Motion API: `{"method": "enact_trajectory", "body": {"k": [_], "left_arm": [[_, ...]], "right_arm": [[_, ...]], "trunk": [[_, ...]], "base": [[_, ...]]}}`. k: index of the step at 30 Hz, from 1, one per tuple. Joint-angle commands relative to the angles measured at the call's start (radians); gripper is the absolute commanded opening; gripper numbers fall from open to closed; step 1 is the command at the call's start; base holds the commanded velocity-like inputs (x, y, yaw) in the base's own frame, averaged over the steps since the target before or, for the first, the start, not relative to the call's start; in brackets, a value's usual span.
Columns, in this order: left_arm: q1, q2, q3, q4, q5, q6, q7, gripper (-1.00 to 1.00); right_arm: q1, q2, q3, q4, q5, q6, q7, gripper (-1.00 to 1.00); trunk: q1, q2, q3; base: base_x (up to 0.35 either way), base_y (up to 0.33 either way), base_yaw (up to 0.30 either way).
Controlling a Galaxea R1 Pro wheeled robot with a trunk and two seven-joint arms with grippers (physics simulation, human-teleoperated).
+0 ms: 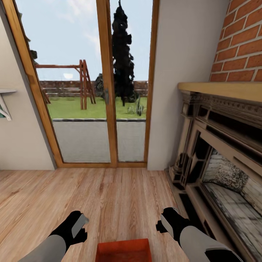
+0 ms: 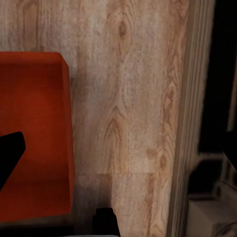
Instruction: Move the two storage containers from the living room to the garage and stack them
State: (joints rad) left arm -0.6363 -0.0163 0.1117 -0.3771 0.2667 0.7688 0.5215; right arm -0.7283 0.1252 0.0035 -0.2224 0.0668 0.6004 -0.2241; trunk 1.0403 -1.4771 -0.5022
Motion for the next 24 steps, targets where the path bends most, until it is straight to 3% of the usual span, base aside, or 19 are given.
{"method": "enact_trajectory", "body": {"k": [1, 24], "left_arm": [[0.0, 0.0, 0.003, -0.002, 0.014, 0.001, 0.009, 1.0], [0.0, -0.001, -0.004, -0.001, 0.01, -0.004, 0.014, 1.0]], "right_arm": [[0.0, 0.0, 0.0, -0.002, 0.007, 0.007, 0.0, 1.0], [0.0, -0.001, 0.0, 0.006, 0.005, 0.004, 0.006, 1.0]], "trunk": [[0.004, -0.008, -0.004], [0.092, -0.169, -0.076]], "base": [[0.0, 0.0, 0.0], [0.0, 0.0, 0.0]]}}
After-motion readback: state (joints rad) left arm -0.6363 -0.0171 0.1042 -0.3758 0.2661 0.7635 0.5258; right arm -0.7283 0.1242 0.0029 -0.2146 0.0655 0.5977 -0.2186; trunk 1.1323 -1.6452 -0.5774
